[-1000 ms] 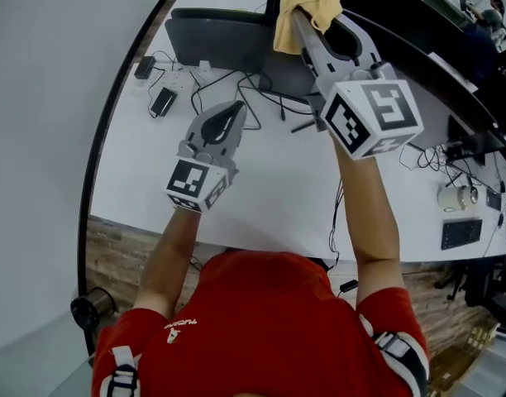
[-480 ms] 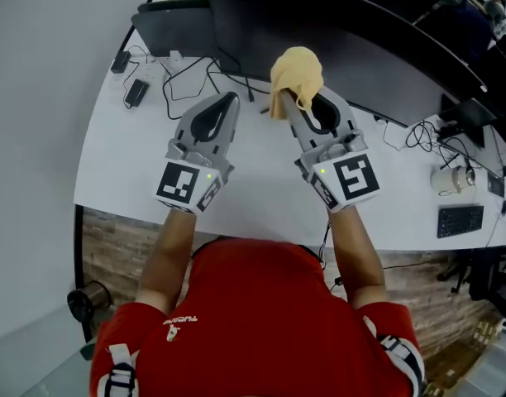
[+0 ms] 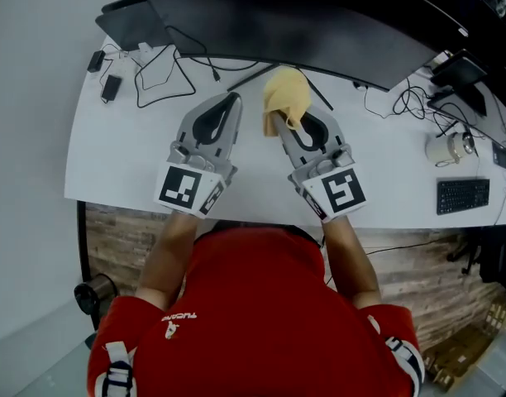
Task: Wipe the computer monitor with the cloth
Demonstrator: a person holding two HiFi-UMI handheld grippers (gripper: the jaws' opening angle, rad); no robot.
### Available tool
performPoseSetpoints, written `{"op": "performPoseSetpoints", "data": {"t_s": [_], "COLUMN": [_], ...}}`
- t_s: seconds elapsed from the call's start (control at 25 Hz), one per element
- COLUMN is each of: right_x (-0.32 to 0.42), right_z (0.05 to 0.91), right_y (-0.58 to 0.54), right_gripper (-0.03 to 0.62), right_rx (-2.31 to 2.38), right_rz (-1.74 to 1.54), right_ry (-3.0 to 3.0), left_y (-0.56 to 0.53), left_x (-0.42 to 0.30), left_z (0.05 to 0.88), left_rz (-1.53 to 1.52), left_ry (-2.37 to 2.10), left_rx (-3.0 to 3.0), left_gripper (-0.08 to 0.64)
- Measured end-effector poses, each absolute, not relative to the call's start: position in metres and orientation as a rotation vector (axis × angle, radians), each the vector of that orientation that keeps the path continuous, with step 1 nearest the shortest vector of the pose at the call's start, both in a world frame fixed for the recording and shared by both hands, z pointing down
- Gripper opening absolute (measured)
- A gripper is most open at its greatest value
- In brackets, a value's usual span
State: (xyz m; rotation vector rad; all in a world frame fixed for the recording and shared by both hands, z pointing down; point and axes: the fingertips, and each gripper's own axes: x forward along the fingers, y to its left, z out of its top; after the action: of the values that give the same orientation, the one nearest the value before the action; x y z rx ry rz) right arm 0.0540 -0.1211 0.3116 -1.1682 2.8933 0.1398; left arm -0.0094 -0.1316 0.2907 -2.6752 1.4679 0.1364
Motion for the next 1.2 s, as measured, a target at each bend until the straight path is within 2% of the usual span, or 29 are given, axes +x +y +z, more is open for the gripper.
{"op": "performPoseSetpoints", "data": {"t_s": [0.32,1.2], "right_x": [0.087,0.116], "right_z": [0.344,0.349], "right_y": [-0.103,-0.086], "right_gripper": [0.072,0.072], "right_rx": [-1.165,-1.237], "right_rz": [0.017,-0.018], "right_ry": [2.889,2.833], "left_y": [-0.119,-0.105], "left_x": [0.029,0.056], "left_z": [0.313,0.315], "left_rz": [0.092,0.065], "left_ry": [1.47,1.395], "left_rx": [-2.715,-2.756], "left_gripper": [0.009,0.009]}}
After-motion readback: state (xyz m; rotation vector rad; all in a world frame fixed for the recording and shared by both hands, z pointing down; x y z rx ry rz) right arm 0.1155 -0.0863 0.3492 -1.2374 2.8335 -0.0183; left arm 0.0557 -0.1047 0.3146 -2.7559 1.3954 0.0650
